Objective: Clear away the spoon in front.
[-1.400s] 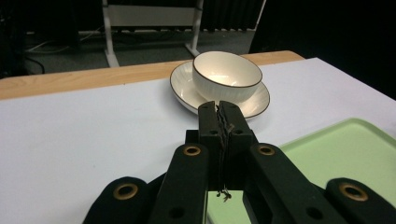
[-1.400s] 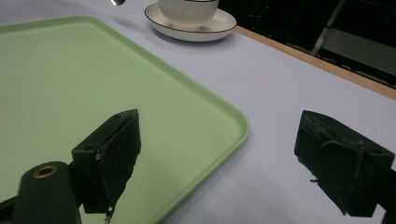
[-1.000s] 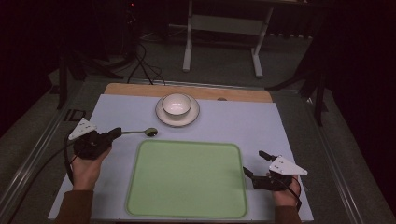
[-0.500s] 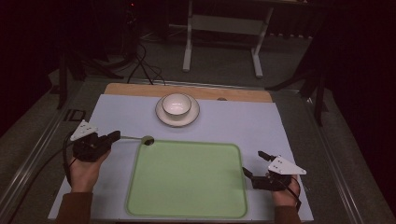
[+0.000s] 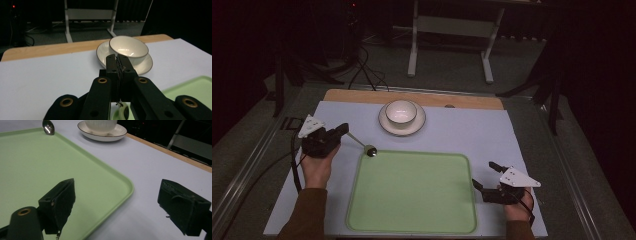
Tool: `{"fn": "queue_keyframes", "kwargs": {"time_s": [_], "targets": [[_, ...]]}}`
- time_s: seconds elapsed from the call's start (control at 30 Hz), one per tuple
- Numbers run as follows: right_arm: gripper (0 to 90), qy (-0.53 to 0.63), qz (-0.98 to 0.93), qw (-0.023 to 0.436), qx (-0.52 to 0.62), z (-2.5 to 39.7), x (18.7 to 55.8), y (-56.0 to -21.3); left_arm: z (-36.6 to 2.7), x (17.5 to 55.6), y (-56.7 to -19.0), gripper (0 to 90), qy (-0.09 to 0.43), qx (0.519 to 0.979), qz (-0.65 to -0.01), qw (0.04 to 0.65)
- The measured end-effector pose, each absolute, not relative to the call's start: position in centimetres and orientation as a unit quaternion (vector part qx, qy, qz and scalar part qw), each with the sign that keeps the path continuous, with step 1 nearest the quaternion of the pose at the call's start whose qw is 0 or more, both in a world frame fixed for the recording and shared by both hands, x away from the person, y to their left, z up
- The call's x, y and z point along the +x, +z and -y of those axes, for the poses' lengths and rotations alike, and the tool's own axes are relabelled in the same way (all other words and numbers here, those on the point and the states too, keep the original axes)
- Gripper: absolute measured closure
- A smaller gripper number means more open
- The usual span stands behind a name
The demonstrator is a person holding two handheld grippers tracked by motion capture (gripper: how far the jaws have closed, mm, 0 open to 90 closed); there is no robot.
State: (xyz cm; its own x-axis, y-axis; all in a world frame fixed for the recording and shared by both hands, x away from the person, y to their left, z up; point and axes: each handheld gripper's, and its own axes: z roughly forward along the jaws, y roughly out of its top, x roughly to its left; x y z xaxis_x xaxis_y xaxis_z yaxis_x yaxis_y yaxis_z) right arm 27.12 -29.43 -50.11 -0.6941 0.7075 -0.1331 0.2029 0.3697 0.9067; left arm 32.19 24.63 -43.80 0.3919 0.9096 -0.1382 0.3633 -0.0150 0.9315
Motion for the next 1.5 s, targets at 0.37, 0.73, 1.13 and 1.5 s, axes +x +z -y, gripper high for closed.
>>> {"fn": "queue_keyframes", "kwargs": {"time_s": [0.37, 0.73, 1.13, 1.5], "targets": [[14.2, 0.481, -0.785, 0.262, 0.29, 29.5, 27.1, -50.1, -23.9, 34.9, -43.7, 88.8, 0.268, 0.643, -0.495, 0.519], [14.2, 0.481, -0.785, 0.262, 0.289, 29.4, 27.1, -50.1, -23.9, 34.1, -43.1, 89.2, 0.235, 0.651, -0.476, 0.543], [14.2, 0.478, -0.788, 0.26, 0.289, 29.4, 27.2, -50.1, -24.5, 32.6, -42.4, 89.2, 0.231, 0.666, -0.464, 0.537], [14.2, 0.478, -0.788, 0.26, 0.289, 29.3, 27.1, -50.1, -25.1, 31.1, -42.3, 89.1, 0.221, 0.671, -0.463, 0.535]]}}
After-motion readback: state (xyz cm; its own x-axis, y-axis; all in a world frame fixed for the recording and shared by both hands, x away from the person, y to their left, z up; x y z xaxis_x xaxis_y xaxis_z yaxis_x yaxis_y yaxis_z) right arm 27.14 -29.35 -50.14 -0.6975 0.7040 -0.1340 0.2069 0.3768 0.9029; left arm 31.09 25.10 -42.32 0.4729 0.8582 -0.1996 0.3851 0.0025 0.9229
